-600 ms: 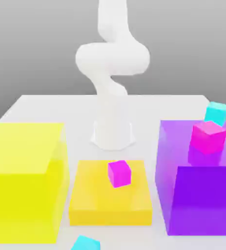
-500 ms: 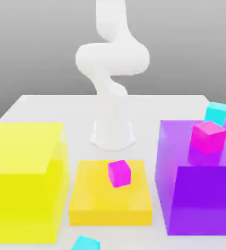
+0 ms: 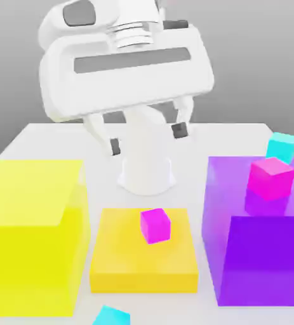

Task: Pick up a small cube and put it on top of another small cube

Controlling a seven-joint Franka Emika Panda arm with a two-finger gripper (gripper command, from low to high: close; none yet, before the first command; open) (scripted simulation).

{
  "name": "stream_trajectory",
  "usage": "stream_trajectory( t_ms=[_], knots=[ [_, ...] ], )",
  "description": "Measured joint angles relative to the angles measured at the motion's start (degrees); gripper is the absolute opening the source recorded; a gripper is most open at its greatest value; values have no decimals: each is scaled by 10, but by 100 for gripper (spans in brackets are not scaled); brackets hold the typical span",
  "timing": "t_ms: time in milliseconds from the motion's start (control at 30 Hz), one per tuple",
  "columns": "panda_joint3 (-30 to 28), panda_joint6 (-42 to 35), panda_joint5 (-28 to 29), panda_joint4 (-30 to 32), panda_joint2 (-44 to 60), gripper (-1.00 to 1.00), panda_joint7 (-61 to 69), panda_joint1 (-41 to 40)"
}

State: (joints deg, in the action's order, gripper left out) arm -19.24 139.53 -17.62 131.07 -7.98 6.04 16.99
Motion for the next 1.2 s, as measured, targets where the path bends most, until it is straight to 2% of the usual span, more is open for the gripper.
stream_trajectory(
  t_ms=[267, 433, 600, 733, 767, 1000, 1133, 1200],
  knots=[
    [1, 36, -42, -1, 139, 0, 182, -9],
    [7, 68, -28, 2, 213, 0, 269, -21],
    [1, 106, 19, 6, 276, 0, 333, -29],
    [30, 161, -4, -8, 352, 0, 372, -53],
    [42, 176, -12, -12, 371, -100, 379, -63],
    [44, 178, -14, -13, 375, -100, 380, -65],
    [11, 125, 29, 4, 305, -100, 351, -39],
    [24, 114, 36, -4, 305, -100, 366, -30]
  ],
)
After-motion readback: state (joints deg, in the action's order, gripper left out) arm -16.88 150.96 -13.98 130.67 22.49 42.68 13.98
